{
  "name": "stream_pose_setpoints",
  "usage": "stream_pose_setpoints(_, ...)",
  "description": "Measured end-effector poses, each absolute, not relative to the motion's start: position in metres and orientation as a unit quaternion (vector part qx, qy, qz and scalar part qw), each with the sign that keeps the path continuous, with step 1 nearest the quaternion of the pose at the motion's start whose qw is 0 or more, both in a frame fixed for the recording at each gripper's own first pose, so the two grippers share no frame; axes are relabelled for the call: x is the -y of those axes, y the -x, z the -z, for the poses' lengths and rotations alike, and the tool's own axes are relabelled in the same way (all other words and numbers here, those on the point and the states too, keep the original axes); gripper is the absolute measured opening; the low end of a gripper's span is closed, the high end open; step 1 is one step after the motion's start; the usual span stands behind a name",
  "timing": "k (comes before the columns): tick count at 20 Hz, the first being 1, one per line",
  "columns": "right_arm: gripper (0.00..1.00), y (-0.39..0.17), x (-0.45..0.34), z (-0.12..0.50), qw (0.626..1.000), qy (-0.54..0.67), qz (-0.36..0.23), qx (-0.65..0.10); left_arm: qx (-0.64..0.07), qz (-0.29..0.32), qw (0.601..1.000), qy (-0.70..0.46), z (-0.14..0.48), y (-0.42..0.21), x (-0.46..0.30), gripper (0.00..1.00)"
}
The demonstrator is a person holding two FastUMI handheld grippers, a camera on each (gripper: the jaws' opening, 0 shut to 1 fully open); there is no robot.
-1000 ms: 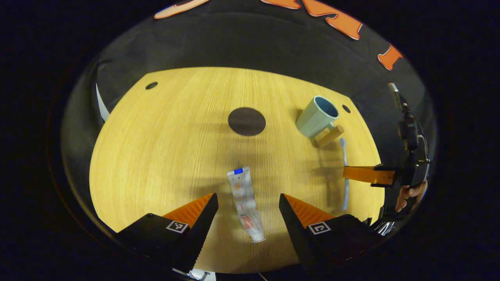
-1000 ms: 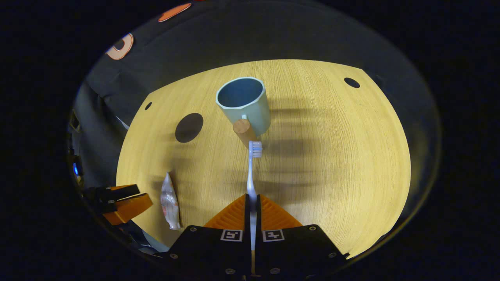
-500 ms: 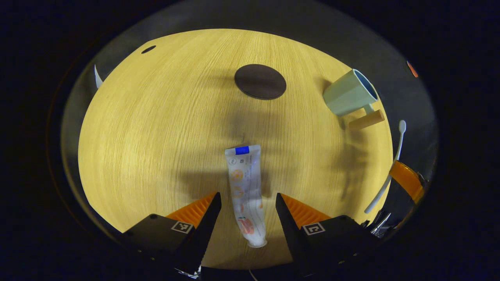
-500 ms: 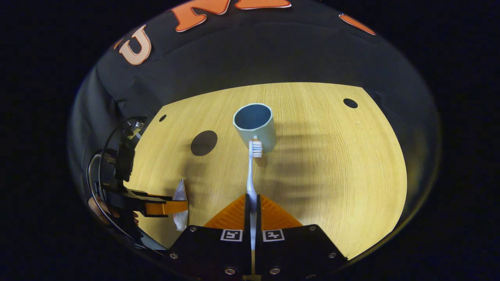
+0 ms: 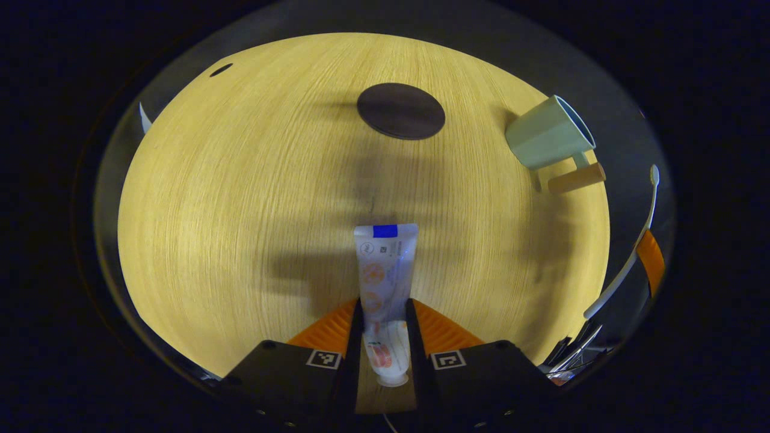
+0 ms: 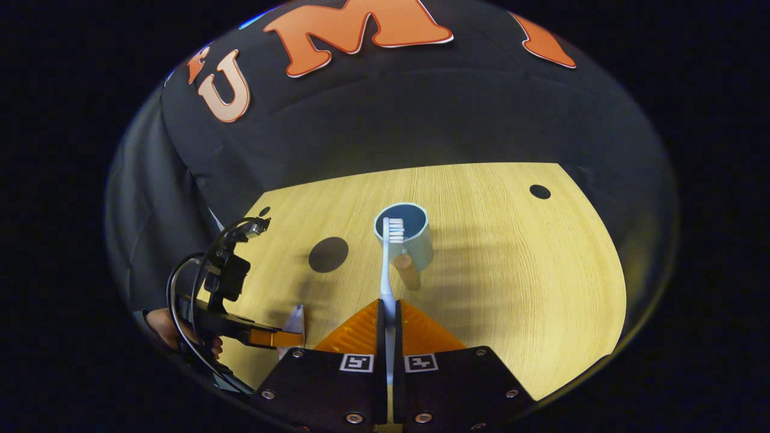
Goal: Put the toothbrush and toothpaste on the desktop into the cup, then pick up the cup and place it on the coaster on the desktop.
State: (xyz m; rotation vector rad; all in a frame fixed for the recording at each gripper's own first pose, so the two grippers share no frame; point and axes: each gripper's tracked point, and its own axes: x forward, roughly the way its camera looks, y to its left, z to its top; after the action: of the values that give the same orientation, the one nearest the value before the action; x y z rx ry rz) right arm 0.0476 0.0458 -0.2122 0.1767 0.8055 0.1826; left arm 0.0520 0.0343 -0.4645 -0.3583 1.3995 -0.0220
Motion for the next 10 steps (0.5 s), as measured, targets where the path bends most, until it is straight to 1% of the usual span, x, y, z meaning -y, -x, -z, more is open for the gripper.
stream_pose_setpoints(1,0.04,-0.049,-0.044,0.214,0.915,-0.086,-0.088,-0.385,-0.638,0.02,0.751,0.169,0.462,-0.064,-0.03,0.28)
stream_pose_setpoints(3,0.04,-0.056,-0.042,0.211,0.92,-0.087,-0.086,-0.371,-0.637,0.034,0.752,0.167,0.462,-0.085,-0.025,0.14)
stream_pose_setpoints(4,0.04,-0.061,-0.046,0.207,0.922,-0.088,-0.087,-0.366,-0.635,0.041,0.754,0.163,0.461,-0.098,-0.025,0.1)
stream_pose_setpoints(5,0.04,-0.064,-0.046,0.206,0.924,-0.087,-0.086,-0.361,-0.632,0.043,0.756,0.166,0.457,-0.112,-0.025,0.1)
stream_pose_setpoints(6,0.04,-0.067,-0.045,0.207,0.927,-0.086,-0.086,-0.356,-0.632,0.045,0.755,0.167,0.459,-0.127,-0.023,0.07)
stream_pose_setpoints(8,0.05,-0.074,-0.043,0.206,0.93,-0.084,-0.087,-0.346,-0.625,0.054,0.758,0.178,0.456,-0.16,-0.021,0.07)
stream_pose_setpoints(10,0.05,-0.086,-0.043,0.205,0.936,-0.086,-0.093,-0.327,-0.617,0.059,0.764,0.18,0.451,-0.197,-0.021,0.05)
